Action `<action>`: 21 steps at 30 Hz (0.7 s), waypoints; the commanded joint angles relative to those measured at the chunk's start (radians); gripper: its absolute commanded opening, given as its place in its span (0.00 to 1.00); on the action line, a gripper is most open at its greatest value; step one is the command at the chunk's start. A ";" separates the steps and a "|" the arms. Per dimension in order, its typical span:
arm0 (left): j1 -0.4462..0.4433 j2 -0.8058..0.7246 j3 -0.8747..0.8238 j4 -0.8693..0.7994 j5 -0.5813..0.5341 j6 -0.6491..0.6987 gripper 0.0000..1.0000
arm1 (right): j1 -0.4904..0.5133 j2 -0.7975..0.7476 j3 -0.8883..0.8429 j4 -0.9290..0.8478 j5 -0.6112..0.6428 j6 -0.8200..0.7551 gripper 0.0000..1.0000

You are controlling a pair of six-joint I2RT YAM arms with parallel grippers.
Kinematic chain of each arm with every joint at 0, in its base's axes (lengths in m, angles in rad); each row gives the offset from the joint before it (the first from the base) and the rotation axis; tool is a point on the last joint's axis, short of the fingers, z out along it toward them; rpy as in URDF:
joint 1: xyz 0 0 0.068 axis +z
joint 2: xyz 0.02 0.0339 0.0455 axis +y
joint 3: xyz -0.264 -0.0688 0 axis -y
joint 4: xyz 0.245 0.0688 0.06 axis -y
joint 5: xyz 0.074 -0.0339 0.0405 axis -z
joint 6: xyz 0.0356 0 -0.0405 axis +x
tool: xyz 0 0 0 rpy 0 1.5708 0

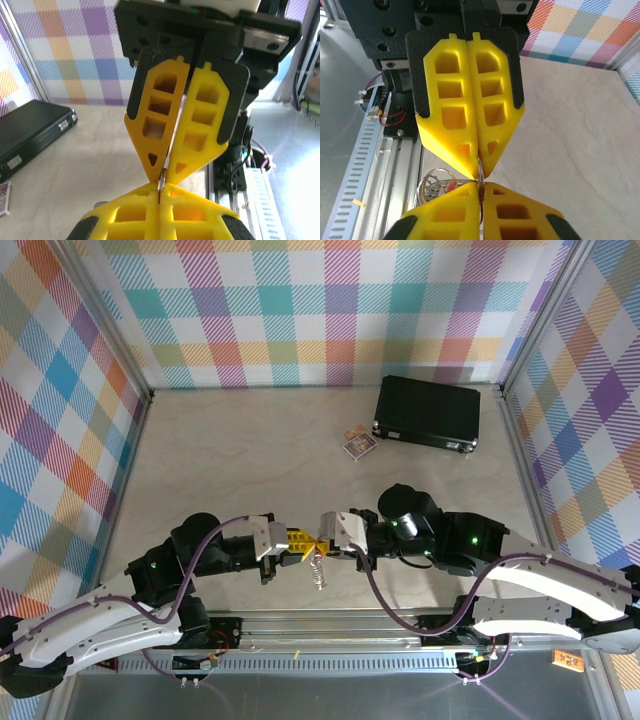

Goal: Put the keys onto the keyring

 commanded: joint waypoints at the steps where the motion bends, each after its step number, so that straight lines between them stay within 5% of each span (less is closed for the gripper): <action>1: 0.004 -0.022 -0.022 0.229 0.042 -0.073 0.00 | 0.008 -0.032 -0.015 0.031 -0.040 0.015 0.15; 9: 0.004 0.019 -0.085 0.473 0.132 -0.167 0.00 | 0.007 -0.113 -0.086 0.138 -0.105 0.027 0.17; 14: 0.004 0.043 -0.107 0.534 0.148 -0.199 0.00 | 0.007 -0.154 -0.113 0.164 -0.110 0.023 0.01; 21: 0.004 0.012 -0.032 0.230 0.089 -0.046 0.00 | 0.007 -0.138 -0.095 0.121 -0.062 0.011 0.00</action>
